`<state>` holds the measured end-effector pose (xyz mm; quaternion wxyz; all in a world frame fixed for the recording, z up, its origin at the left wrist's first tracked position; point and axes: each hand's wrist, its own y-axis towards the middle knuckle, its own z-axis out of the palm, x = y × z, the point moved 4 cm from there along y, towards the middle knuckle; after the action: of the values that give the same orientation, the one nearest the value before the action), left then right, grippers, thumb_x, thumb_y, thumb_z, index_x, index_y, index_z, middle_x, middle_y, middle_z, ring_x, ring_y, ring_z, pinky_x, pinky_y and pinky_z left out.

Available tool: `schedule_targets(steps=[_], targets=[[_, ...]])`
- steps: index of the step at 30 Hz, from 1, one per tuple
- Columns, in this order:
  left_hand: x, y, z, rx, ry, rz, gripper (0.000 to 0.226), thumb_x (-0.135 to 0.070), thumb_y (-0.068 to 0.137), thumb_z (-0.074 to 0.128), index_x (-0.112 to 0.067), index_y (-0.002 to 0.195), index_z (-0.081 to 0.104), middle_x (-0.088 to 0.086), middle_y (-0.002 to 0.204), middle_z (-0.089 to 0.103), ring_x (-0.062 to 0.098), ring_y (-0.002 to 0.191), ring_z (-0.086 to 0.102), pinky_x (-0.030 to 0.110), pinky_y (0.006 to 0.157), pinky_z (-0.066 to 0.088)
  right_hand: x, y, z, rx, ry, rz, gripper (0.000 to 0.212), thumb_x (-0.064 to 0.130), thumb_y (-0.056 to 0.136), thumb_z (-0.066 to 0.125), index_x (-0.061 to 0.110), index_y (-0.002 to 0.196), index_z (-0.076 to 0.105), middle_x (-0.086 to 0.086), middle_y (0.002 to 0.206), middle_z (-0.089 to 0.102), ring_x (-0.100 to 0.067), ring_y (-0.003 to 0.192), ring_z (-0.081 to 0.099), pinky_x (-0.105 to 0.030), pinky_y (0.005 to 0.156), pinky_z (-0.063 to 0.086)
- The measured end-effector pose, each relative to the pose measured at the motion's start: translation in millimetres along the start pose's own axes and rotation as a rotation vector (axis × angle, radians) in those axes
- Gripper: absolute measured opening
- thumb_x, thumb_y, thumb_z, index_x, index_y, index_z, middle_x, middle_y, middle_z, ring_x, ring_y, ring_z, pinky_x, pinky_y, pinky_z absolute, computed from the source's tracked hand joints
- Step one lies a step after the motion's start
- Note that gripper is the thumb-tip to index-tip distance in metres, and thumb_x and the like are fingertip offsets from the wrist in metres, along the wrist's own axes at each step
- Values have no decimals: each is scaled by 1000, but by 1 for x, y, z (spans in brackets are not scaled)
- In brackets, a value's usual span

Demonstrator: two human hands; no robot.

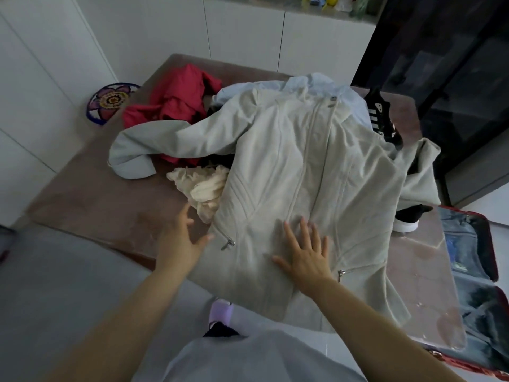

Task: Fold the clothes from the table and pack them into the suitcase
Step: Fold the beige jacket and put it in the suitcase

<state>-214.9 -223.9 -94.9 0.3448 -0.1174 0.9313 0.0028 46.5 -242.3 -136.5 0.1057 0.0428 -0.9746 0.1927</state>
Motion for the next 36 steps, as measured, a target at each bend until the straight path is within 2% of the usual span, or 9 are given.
schedule_targets(steps=[5,11,15,18,21,24,31,34,36], targets=[[-39,29,9,-22,245,456,95,-44,74,72,-31,146,10,17,142,37,36,132,33,50,110,20,17,4,5,84,-48,-71,108,85,41,-33,43,140,-27,-1,141,-41,-31,141,-25,-50,110,-18],[-46,106,-41,-305,340,311,97,-28,72,79,-6,146,21,27,141,31,45,130,30,57,108,20,19,2,-14,123,-2,-35,84,75,74,2,36,146,-18,-3,157,-22,-26,144,-19,-46,113,-14],[-37,163,-77,-180,443,202,94,-36,77,73,-20,150,15,15,153,15,35,140,11,52,114,7,37,13,-32,27,73,-53,75,52,97,34,31,148,-17,-3,158,-17,-25,145,-14,-43,114,-13],[-31,194,-92,-18,608,201,72,-45,79,69,-29,142,38,5,155,16,28,142,4,48,114,-4,60,33,-56,-88,117,-87,75,53,96,34,33,147,-17,1,158,-14,-22,145,-13,-41,114,-12],[-29,213,-101,16,630,351,29,-37,86,63,-25,113,67,0,149,33,23,141,12,39,114,-6,87,56,-88,-188,173,-141,74,51,97,36,34,148,-14,2,159,-11,-19,146,-11,-40,114,-12],[-30,222,-110,76,491,486,14,-25,89,61,-20,101,67,-1,144,42,22,139,22,38,113,0,117,82,-116,-256,218,-177,72,48,97,39,34,149,-9,1,159,-8,-19,146,-10,-40,115,-11],[-1,240,-117,235,642,502,81,-38,81,69,-27,147,23,0,148,34,21,137,25,40,114,4,177,142,-144,-311,16,-214,77,42,94,48,36,150,-5,-3,159,-11,-23,146,-10,-44,115,-10],[9,249,-115,202,630,506,78,-39,82,67,-25,147,25,1,143,41,22,133,34,37,113,7,196,157,-139,-296,-115,-256,80,39,94,49,37,149,-9,-4,158,-15,-26,145,-12,-45,114,-13],[15,258,-115,145,542,482,59,-28,85,66,-20,138,41,4,131,51,25,124,43,36,106,19,204,164,-135,-297,-170,-269,75,38,96,47,36,150,-6,-4,159,-13,-27,145,-11,-45,113,-14]])
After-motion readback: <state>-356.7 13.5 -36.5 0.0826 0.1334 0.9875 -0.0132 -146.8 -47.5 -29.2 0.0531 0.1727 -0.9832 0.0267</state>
